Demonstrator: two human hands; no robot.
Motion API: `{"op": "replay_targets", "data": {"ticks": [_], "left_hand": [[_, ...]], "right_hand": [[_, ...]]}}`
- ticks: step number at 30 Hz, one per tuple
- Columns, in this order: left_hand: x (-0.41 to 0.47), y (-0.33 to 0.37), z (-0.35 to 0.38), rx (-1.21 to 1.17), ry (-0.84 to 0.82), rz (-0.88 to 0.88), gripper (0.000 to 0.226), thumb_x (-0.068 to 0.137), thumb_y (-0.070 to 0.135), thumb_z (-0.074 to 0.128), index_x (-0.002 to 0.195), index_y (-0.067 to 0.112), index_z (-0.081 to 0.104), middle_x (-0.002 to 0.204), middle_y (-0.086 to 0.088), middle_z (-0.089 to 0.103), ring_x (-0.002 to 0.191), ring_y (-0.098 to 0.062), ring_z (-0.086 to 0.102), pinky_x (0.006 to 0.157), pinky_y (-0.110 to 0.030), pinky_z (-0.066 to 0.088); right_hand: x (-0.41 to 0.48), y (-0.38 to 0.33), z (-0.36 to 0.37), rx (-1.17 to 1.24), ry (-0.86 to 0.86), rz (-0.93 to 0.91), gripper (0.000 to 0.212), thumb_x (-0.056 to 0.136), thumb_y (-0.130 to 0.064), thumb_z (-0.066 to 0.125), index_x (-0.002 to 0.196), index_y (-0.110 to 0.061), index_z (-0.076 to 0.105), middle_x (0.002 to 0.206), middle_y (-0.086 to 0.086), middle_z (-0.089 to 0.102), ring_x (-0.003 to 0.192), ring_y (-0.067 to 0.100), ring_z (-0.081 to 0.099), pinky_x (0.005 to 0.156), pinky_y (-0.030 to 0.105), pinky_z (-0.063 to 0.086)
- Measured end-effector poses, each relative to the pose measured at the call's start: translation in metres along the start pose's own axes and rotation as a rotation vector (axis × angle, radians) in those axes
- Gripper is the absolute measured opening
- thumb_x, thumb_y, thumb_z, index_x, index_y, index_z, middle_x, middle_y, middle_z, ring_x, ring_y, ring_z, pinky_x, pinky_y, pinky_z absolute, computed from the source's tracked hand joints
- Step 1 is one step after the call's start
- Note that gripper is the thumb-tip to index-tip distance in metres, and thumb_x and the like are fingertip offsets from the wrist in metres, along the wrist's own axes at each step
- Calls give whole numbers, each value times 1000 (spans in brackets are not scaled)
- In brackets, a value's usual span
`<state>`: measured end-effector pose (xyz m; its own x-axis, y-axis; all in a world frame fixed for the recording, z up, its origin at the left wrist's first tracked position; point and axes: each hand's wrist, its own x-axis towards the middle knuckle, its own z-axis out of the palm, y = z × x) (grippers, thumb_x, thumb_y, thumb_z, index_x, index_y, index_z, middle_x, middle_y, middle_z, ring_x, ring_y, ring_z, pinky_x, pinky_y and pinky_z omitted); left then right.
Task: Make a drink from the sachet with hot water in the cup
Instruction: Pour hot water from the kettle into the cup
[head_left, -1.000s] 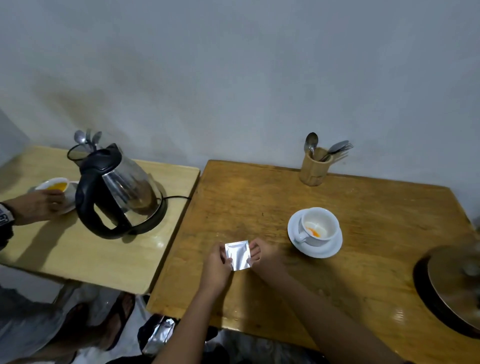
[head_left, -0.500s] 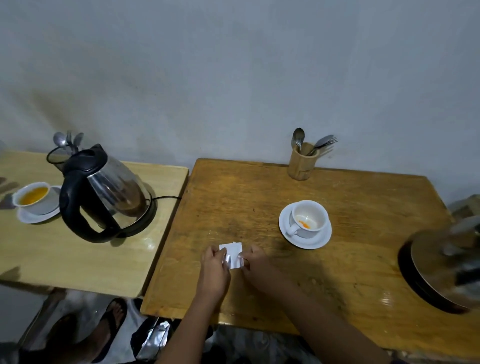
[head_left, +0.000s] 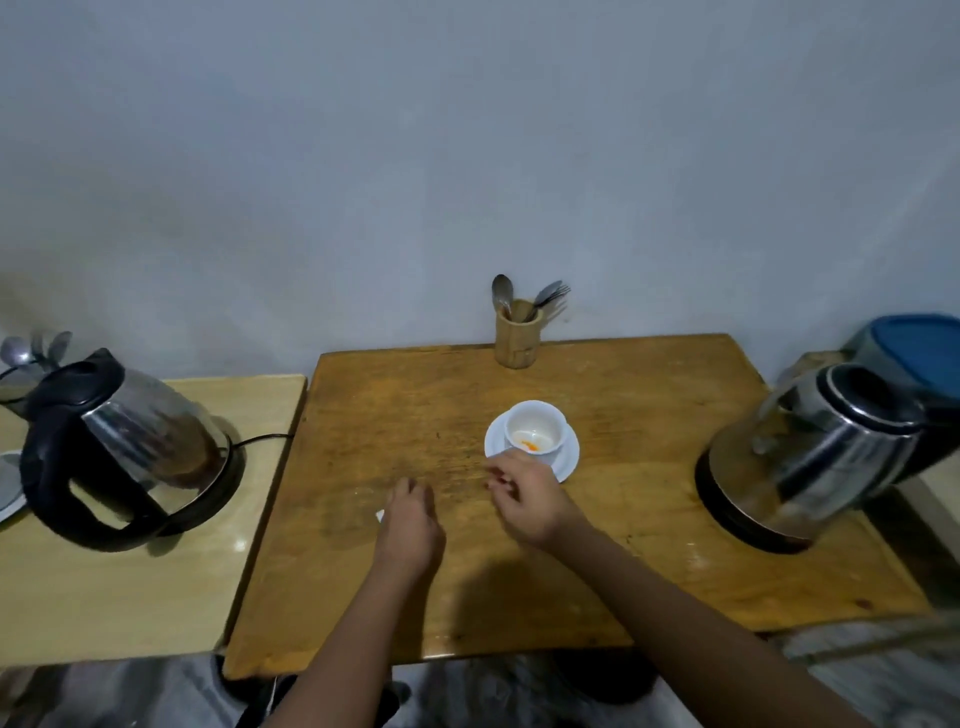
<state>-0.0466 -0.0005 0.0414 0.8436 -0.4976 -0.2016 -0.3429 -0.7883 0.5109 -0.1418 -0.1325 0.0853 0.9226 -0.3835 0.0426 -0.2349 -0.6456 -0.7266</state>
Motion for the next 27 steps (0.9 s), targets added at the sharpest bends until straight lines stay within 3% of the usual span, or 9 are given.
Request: {"op": "replay_targets", "data": {"ticks": [4,6,8,11,15,18,22,24,27], "left_hand": [[16,44,11,-182,27,35,28,95,10,36,111,0,56,125,-19,53,113,-31,48,96,-38,40],[24,61,19,-231,12,9,31,96,14,35,115,0,55,127,-22,52,115,-35,49,97,-42,40],[30,78,28,-273,10,-4,35,97,16,35,123,-1,52,130,-25,50,118,-37,49,99,-44,39],[35,98,40,-351,22,-44,36,97,12,34,124,-5,50,130,-26,52,117,-40,50,93,-41,41],[45,113,58,-437,47,-76,25,93,4,39,110,-5,55,115,-26,60,102,-40,56,77,-39,42],[45,112,69,-447,101,-56,24,93,5,39,109,-4,54,112,-24,60,101,-40,56,80,-43,45],[40,105,79,-451,150,52,32,98,14,32,108,-5,55,111,-24,59,100,-37,55,80,-42,43],[39,105,81,-468,150,63,34,98,16,31,113,-4,54,115,-22,57,106,-36,53,85,-43,43],[39,105,83,-482,155,65,34,98,16,31,116,-3,53,118,-22,55,111,-38,51,89,-44,42]], "right_hand": [[-5,10,-97,26,416,-31,21,90,-7,52,106,-8,65,104,7,65,89,14,58,80,25,51],[-14,18,-150,-5,602,-8,19,90,-6,52,103,-7,66,98,3,63,86,12,58,73,9,47],[-29,30,-200,-7,782,49,19,91,-8,51,102,-8,66,97,1,63,86,12,58,67,4,43],[-60,58,-256,-10,1061,161,21,92,-10,48,103,-9,65,100,0,62,91,9,55,73,7,43],[-92,108,-293,131,1363,362,24,93,-10,44,107,-10,63,114,6,60,104,12,53,77,-2,36],[-101,143,-299,279,1366,533,29,95,-13,41,118,-10,58,128,7,56,121,18,49,94,14,35],[-93,174,-296,483,1186,690,37,97,-28,33,123,-15,56,135,7,53,126,23,46,108,32,32],[-87,182,-297,510,1163,730,39,97,-33,30,114,-15,60,129,11,56,119,26,50,104,39,36],[-85,190,-302,505,1169,764,42,98,-36,28,111,-10,58,124,15,58,112,26,51,96,36,36]]}}
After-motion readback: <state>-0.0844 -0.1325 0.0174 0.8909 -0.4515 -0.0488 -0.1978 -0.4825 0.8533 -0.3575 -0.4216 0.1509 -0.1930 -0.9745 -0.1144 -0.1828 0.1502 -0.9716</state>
